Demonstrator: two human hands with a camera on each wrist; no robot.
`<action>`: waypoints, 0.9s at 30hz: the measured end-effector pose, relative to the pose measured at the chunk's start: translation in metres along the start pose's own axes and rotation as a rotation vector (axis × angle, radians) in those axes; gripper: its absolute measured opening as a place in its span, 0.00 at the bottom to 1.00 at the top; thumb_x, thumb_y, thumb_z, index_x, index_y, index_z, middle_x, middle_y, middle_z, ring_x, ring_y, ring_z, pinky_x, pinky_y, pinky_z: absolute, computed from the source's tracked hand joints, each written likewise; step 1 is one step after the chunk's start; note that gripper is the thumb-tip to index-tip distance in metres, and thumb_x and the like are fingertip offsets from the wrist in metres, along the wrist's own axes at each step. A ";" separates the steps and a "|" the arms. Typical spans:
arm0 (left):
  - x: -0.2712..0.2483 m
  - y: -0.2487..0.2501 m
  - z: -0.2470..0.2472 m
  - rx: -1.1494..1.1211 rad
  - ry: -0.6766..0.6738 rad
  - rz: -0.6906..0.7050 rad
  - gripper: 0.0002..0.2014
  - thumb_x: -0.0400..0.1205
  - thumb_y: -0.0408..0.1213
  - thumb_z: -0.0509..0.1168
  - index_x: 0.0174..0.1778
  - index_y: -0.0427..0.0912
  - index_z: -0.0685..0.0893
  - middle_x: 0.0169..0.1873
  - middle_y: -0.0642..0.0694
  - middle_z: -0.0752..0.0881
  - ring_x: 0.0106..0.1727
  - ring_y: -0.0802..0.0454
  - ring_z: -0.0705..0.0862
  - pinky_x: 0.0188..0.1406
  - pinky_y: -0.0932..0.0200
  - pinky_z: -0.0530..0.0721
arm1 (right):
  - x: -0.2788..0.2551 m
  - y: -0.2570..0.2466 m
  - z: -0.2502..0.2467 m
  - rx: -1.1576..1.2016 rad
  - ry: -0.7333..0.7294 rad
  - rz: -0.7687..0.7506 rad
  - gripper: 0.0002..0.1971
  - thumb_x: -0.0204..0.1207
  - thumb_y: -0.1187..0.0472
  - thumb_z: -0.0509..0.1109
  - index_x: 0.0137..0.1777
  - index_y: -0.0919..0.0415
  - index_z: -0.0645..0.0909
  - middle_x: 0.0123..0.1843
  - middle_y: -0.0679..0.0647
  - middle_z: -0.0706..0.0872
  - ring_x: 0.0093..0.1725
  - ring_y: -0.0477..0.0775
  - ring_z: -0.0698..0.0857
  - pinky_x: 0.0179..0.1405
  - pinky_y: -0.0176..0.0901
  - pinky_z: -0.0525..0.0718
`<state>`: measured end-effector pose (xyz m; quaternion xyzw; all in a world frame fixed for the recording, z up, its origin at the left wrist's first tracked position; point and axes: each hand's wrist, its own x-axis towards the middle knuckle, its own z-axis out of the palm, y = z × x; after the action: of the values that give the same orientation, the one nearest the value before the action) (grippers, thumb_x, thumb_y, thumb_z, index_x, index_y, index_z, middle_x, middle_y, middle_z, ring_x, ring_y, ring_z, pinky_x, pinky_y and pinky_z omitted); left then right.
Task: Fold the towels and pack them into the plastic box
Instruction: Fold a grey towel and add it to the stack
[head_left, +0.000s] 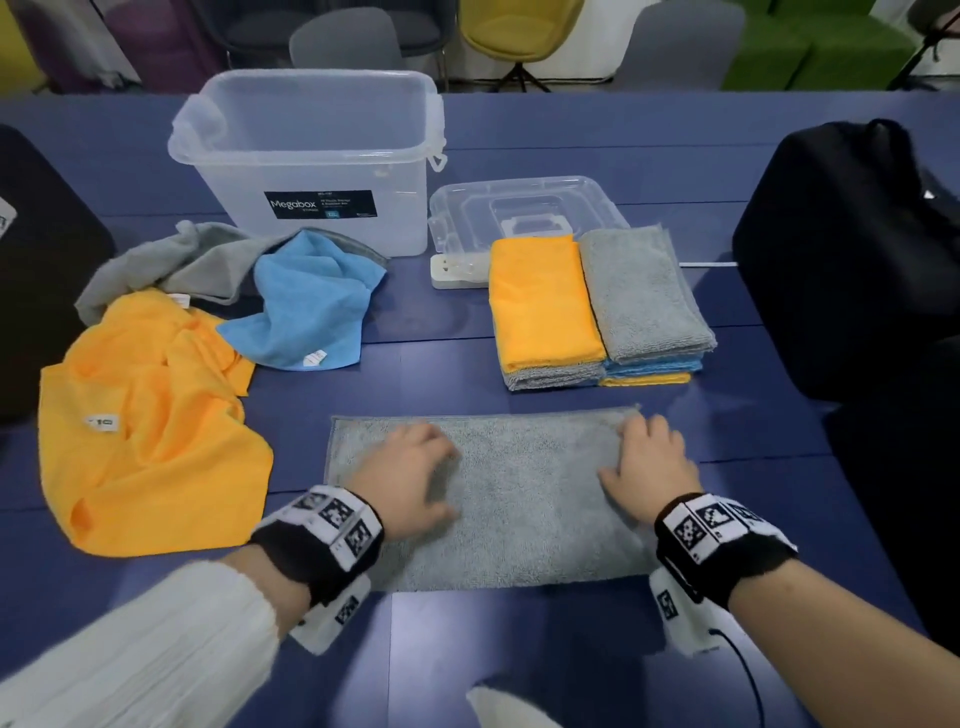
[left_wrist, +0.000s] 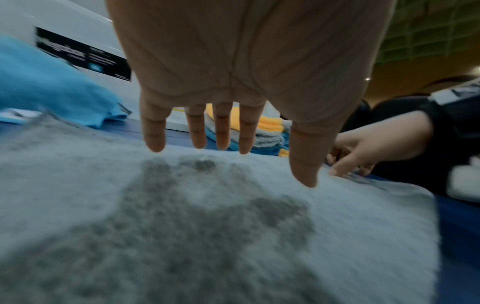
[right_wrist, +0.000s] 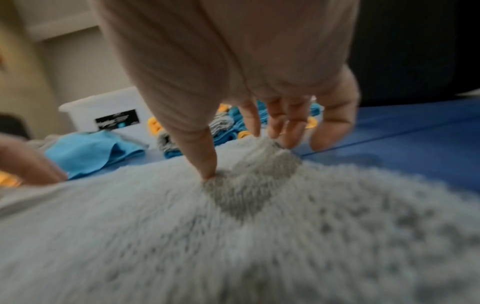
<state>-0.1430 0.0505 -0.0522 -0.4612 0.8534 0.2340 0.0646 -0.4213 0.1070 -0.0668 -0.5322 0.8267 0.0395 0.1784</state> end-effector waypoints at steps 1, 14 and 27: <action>-0.001 0.008 0.006 0.018 -0.057 0.006 0.39 0.70 0.62 0.70 0.76 0.54 0.68 0.75 0.52 0.66 0.75 0.49 0.66 0.73 0.42 0.70 | -0.002 0.003 0.001 0.048 -0.036 0.104 0.34 0.73 0.47 0.72 0.72 0.61 0.61 0.70 0.61 0.67 0.69 0.66 0.70 0.64 0.60 0.76; 0.004 0.045 0.030 0.186 -0.267 -0.089 0.58 0.64 0.65 0.74 0.80 0.68 0.39 0.83 0.50 0.34 0.83 0.36 0.40 0.72 0.19 0.54 | -0.015 0.001 -0.005 0.674 -0.214 0.066 0.13 0.70 0.56 0.76 0.50 0.56 0.78 0.51 0.52 0.87 0.51 0.54 0.86 0.56 0.54 0.85; -0.002 0.043 0.040 0.046 -0.138 -0.069 0.57 0.65 0.69 0.68 0.84 0.54 0.45 0.84 0.50 0.42 0.85 0.43 0.42 0.75 0.24 0.40 | -0.035 -0.049 -0.012 0.787 -0.187 -0.139 0.20 0.73 0.58 0.75 0.60 0.57 0.71 0.54 0.52 0.85 0.54 0.52 0.85 0.52 0.48 0.85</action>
<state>-0.1812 0.0900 -0.0718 -0.4715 0.8357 0.2431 0.1418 -0.3678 0.1129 -0.0374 -0.4720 0.7210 -0.2438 0.4449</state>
